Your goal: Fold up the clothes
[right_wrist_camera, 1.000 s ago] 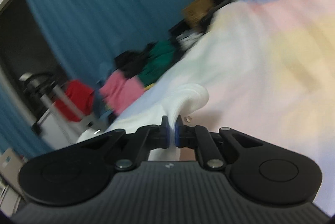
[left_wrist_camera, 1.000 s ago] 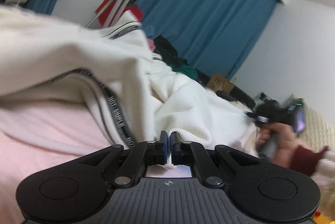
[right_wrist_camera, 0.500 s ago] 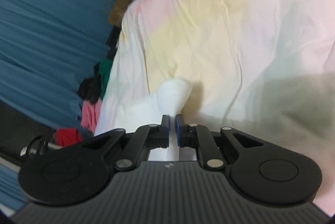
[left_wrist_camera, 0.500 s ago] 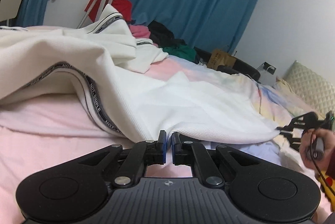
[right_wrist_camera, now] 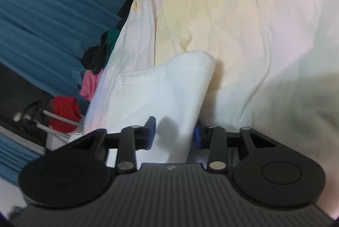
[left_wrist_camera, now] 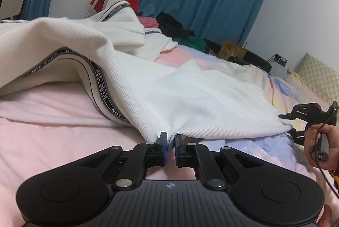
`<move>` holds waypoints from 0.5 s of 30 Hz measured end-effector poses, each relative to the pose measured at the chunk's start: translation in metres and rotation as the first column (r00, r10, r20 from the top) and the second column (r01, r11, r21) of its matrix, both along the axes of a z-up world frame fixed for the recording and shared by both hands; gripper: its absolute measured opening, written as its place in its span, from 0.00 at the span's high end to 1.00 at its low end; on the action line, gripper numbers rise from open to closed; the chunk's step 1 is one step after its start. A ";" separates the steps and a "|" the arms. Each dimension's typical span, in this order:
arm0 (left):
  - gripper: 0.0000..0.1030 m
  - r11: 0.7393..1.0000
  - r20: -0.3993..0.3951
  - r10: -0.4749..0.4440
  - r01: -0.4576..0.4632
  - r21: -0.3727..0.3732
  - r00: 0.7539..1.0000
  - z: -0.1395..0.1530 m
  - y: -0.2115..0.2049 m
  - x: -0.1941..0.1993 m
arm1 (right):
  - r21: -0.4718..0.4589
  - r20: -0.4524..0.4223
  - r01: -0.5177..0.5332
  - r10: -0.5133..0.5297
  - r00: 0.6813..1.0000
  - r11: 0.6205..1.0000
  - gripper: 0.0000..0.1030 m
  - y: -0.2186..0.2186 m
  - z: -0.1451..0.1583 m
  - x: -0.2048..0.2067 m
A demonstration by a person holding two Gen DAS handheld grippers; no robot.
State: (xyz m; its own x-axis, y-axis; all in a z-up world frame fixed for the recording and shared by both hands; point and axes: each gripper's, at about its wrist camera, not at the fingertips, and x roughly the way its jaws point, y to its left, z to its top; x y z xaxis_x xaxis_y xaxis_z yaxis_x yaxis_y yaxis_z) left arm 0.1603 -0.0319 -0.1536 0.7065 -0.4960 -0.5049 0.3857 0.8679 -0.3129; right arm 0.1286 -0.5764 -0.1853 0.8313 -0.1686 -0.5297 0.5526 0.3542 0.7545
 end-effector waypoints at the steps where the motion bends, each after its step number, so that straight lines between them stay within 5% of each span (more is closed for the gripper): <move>1: 0.92 1.000 -0.002 0.000 0.000 -0.001 1.000 -0.001 0.000 0.001 | -0.026 -0.010 0.001 -0.001 1.000 1.000 0.78 -0.001 0.002 0.003; 4: 0.91 1.000 -0.003 -0.004 0.004 -0.007 1.000 -0.002 -0.001 0.002 | -0.079 -0.019 0.027 -0.028 0.999 0.997 0.93 -0.008 0.008 0.007; 10: 0.86 0.997 0.029 -0.077 0.078 -0.030 0.997 0.005 -0.008 -0.004 | -0.211 0.066 0.180 -0.170 0.983 0.961 0.95 -0.024 0.033 -0.001; 15: 0.62 0.991 0.047 -0.127 0.129 -0.033 0.991 0.009 -0.015 -0.012 | -0.330 -0.098 0.161 -0.204 0.974 0.930 0.94 -0.031 0.010 0.012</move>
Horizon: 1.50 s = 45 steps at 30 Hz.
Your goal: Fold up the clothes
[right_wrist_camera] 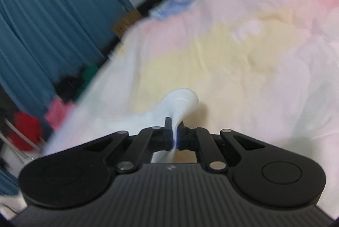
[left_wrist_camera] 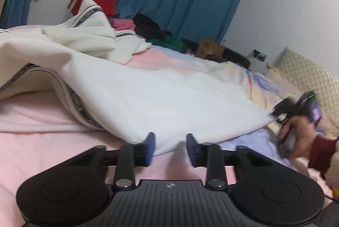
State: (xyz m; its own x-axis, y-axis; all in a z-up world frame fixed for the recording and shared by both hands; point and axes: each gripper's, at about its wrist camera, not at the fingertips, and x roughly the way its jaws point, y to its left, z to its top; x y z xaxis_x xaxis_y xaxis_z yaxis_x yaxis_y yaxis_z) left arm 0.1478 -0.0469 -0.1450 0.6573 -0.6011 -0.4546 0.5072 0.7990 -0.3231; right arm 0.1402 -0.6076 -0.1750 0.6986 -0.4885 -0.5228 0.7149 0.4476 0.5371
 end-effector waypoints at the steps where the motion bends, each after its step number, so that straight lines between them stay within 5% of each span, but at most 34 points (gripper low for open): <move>1: 0.60 1.000 0.000 -0.002 0.002 -0.001 1.000 0.000 0.000 -0.001 | -0.004 -0.038 -0.007 0.007 0.999 1.000 0.94 0.001 -0.008 0.004; 6: 0.53 1.000 -0.015 0.010 -0.010 0.003 1.000 0.002 0.000 0.000 | -0.060 -0.106 -0.005 -0.002 0.994 0.998 0.87 0.011 -0.005 0.011; 8: 0.44 1.000 -0.016 0.018 -0.018 0.003 1.000 0.005 0.000 -0.001 | -0.054 -0.127 0.004 -0.011 0.992 0.999 0.67 0.015 -0.001 0.010; 10: 0.37 1.000 -0.020 0.022 -0.022 0.001 1.000 0.010 0.000 -0.002 | -0.055 -0.143 0.020 -0.028 0.989 0.998 0.33 0.022 0.004 0.001; 16: 0.19 0.996 -0.024 0.064 -0.065 -0.058 0.998 0.033 0.013 -0.018 | -0.208 -0.101 0.039 -0.062 0.993 0.977 0.28 0.053 0.063 -0.032; 21: 0.08 0.952 -0.121 0.153 -0.179 -0.249 0.981 0.053 0.056 -0.027 | -0.295 -0.048 -0.130 0.122 0.991 0.947 0.28 0.107 0.112 -0.050; 23: 0.06 0.896 -0.206 0.218 -0.280 -0.344 0.954 0.054 0.083 -0.027 | -0.309 -0.043 -0.227 0.225 0.974 0.924 0.28 0.132 0.126 -0.054; 25: 0.04 0.812 -0.312 0.285 -0.401 -0.424 0.906 0.049 0.113 -0.026 | -0.280 -0.022 -0.305 0.312 0.950 0.910 0.28 0.157 0.129 -0.056; 31: 0.03 0.394 -0.638 0.419 -0.762 -0.514 0.646 -0.001 0.212 -0.028 | -0.188 -0.046 -0.512 0.514 0.857 0.838 0.28 0.218 0.101 -0.033; 35: 0.05 0.161 -0.708 0.456 -0.833 -0.530 0.539 -0.022 0.255 -0.022 | -0.211 -0.137 -0.581 0.565 0.814 0.786 0.28 0.240 0.089 -0.009; 38: 0.07 0.113 -0.719 0.480 -0.848 -0.517 0.502 -0.023 0.273 -0.007 | -0.200 -0.168 -0.621 0.598 0.784 0.758 0.28 0.250 0.077 0.003; 39: 0.09 0.130 -0.718 0.488 -0.854 -0.503 0.497 -0.022 0.275 0.000 | -0.203 -0.183 -0.630 0.602 0.777 0.750 0.28 0.254 0.074 0.007; 42: 0.39 0.207 -0.697 0.544 -0.879 -0.429 0.468 -0.013 0.283 0.014 | -0.234 -0.212 -0.666 0.632 0.746 0.708 0.28 0.265 0.064 0.012; 44: 0.66 0.219 -0.698 0.571 -0.900 -0.378 0.432 -0.011 0.293 0.014 | -0.238 -0.235 -0.684 0.642 0.730 0.690 0.28 0.272 0.058 0.017; 45: 0.72 0.216 -0.698 0.583 -0.908 -0.359 0.415 -0.010 0.299 0.013 | -0.232 -0.250 -0.689 0.643 0.724 0.686 0.28 0.274 0.054 0.020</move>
State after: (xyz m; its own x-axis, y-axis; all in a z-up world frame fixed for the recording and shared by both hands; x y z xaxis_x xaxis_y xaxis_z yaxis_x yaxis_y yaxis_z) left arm 0.1609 0.2518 -0.1548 0.8453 -0.1025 -0.5243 -0.4958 0.2153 -0.8413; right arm 0.1601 -0.3334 -0.1208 0.8310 -0.0638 -0.5527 0.2209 0.9496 0.2226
